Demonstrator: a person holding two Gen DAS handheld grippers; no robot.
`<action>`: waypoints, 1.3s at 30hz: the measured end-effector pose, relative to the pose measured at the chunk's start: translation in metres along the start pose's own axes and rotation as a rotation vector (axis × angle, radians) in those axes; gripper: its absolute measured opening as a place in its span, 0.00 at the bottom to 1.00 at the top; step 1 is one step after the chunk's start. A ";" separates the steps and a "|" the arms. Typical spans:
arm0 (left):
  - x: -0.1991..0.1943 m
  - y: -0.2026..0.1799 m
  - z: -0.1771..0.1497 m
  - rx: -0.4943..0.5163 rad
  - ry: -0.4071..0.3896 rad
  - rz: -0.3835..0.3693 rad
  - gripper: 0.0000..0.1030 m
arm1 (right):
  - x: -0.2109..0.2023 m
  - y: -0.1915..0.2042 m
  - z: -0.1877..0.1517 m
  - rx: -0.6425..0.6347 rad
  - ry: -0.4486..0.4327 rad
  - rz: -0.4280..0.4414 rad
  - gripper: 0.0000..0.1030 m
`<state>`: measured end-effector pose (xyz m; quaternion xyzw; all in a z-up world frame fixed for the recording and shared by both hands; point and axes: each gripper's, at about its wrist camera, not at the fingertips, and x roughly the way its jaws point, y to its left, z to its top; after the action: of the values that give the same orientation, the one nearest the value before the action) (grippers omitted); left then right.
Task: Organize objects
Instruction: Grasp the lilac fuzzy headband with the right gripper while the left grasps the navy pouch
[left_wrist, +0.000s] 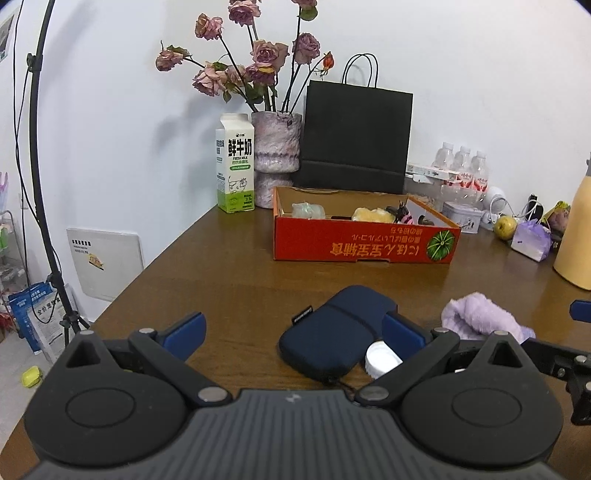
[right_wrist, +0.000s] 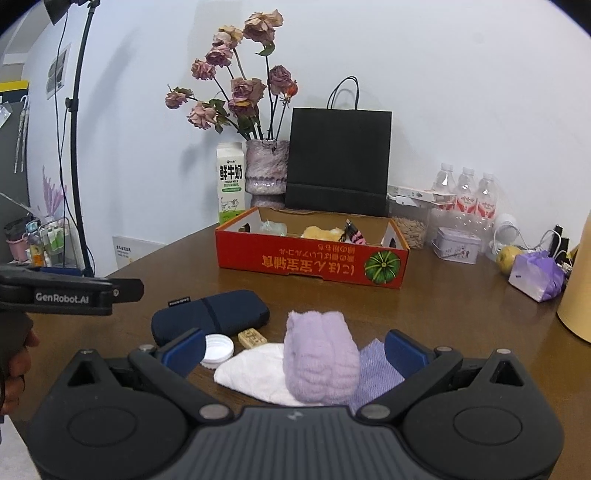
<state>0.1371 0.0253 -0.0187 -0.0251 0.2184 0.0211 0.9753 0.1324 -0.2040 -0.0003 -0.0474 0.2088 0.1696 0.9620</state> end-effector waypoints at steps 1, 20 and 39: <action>-0.001 0.000 -0.002 0.004 0.000 0.005 1.00 | -0.001 0.000 -0.002 0.002 0.002 -0.003 1.00; 0.012 0.002 -0.018 -0.010 0.036 0.009 1.00 | 0.008 -0.017 -0.032 0.052 0.044 -0.031 1.00; 0.055 -0.002 -0.006 0.126 0.093 -0.008 1.00 | 0.079 -0.011 -0.022 0.016 0.056 -0.092 0.39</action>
<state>0.1846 0.0249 -0.0471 0.0346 0.2641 0.0025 0.9639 0.1951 -0.1941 -0.0524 -0.0538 0.2347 0.1221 0.9629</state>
